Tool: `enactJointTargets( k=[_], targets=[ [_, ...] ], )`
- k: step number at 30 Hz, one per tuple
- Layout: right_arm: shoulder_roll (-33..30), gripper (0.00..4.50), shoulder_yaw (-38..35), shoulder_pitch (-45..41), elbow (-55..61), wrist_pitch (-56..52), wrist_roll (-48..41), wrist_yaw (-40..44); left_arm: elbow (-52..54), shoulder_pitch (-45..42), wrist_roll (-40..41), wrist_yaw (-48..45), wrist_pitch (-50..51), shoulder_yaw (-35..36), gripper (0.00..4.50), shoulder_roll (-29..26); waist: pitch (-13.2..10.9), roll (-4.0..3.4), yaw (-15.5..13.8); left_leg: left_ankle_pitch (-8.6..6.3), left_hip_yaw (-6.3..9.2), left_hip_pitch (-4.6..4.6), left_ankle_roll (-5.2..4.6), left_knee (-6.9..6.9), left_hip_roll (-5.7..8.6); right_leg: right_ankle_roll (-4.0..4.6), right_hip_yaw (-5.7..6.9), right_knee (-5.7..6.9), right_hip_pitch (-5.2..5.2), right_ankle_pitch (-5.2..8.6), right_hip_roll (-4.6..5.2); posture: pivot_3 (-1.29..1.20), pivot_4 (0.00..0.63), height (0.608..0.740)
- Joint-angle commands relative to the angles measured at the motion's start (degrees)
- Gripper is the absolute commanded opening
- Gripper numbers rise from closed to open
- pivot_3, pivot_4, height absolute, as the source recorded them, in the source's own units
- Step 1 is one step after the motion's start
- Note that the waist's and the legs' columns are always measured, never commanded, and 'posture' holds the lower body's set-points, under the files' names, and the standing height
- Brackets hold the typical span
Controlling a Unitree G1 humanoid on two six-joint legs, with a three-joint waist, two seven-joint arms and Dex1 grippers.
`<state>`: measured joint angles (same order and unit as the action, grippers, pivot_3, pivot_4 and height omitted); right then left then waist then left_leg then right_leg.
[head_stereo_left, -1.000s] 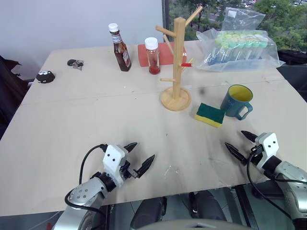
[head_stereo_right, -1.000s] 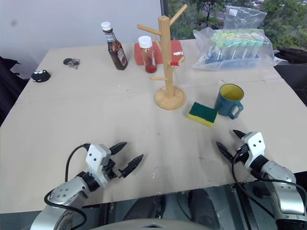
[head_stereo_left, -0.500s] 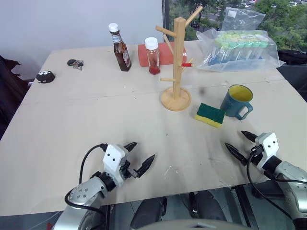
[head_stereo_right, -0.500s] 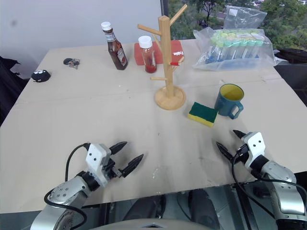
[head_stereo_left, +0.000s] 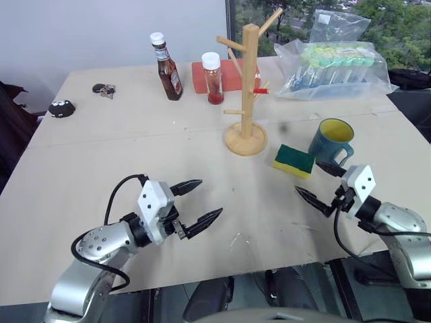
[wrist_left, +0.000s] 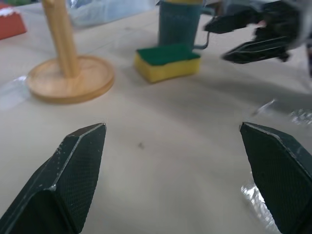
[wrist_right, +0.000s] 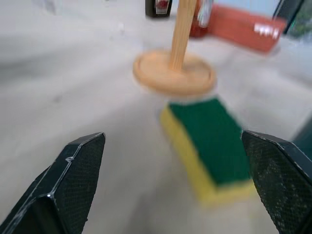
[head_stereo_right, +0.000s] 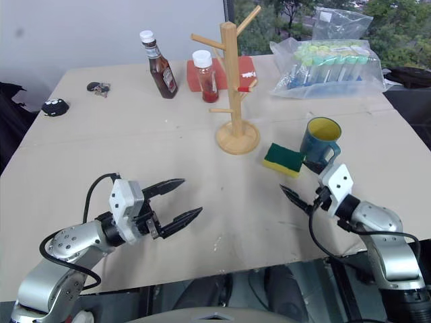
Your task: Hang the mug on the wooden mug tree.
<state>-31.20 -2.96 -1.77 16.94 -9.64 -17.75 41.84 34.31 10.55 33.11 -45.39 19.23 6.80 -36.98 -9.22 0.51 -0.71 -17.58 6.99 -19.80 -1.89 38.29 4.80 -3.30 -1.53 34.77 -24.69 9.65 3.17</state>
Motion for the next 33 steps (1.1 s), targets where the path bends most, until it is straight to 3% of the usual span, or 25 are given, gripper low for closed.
enactJointTargets(
  k=[1,9,18,19,21,22,23,29,33],
  targets=[
    [0.81,4.49,2.85,-3.36,-1.77,0.04,3.71,-1.87,3.08,-2.23,1.81,-0.33,1.45,1.63,4.5,-1.84,0.0,0.0,-0.01,0.0,0.0,0.0,0.0,0.0,0.0,0.01,0.0,0.0,0.0,0.0,0.0,0.0,0.15,0.74],
    [3.12,4.49,8.69,-13.15,-15.36,2.28,13.04,-5.37,4.03,-4.93,2.23,-0.02,3.55,2.28,4.5,-4.05,-0.02,-0.01,0.09,0.0,-0.06,-0.01,0.01,-0.02,0.02,0.03,-0.05,-0.02,-0.04,-0.01,-0.02,0.0,0.15,0.74],
    [6.6,4.49,9.58,-18.7,-22.61,-1.6,15.05,-7.55,4.94,-5.8,2.21,-0.09,4.29,2.85,4.5,-4.58,-0.02,-0.01,0.07,0.01,-0.08,-0.02,0.01,-0.03,0.03,0.07,-0.08,-0.03,-0.07,-0.03,-0.02,0.0,0.15,0.74],
    [6.72,3.95,9.69,-18.9,-22.87,-1.77,15.33,-7.6,5.05,-5.88,1.79,-0.07,4.18,2.75,4.5,-4.73,-0.02,-0.01,0.08,0.01,-0.07,-0.02,0.01,-0.04,0.03,0.07,-0.08,-0.03,-0.07,-0.03,-0.02,0.0,0.15,0.74],
    [6.96,3.47,9.81,-19.05,-22.92,-2.34,15.3,-7.27,5.13,-6.28,1.62,0.06,3.84,2.64,4.5,-4.49,-0.02,-0.01,0.11,0.01,-0.07,-0.02,0.01,-0.04,0.03,0.07,-0.08,-0.03,-0.07,-0.04,-0.03,0.0,0.15,0.74],
    [7.08,2.71,9.81,-18.96,-22.71,-2.57,15.26,-7.24,5.18,-6.38,1.77,0.09,3.81,2.69,4.5,-4.36,-0.02,-0.01,0.11,0.01,-0.07,-0.01,0.01,-0.04,0.03,0.07,-0.08,-0.02,-0.07,-0.04,-0.03,0.0,0.15,0.74],
    [7.13,2.6,9.86,-18.83,-22.47,-2.84,15.28,-7.24,5.21,-6.41,1.77,0.01,3.78,2.66,4.5,-4.38,-0.01,0.0,0.13,0.01,-0.07,-0.01,0.01,-0.04,0.03,0.07,-0.08,-0.02,-0.07,-0.04,-0.03,0.0,0.15,0.74],
    [6.96,0.02,9.51,-17.71,-19.91,-3.99,15.08,-7.27,5.33,-6.52,1.41,-0.08,3.78,2.04,4.5,-4.31,-0.01,0.0,0.32,0.01,-0.07,0.0,0.01,-0.03,0.02,0.07,-0.08,0.0,-0.07,-0.04,-0.04,0.0,0.15,0.74],
    [6.63,0.02,8.8,-17.21,-17.47,-4.7,14.43,-7.08,5.08,-6.99,1.35,-0.18,3.75,1.7,4.5,-4.21,-0.01,-0.01,0.4,0.01,-0.07,-0.01,0.01,-0.04,0.02,0.07,-0.08,-0.01,-0.07,-0.04,-0.04,0.0,0.15,0.74]
  ],
)
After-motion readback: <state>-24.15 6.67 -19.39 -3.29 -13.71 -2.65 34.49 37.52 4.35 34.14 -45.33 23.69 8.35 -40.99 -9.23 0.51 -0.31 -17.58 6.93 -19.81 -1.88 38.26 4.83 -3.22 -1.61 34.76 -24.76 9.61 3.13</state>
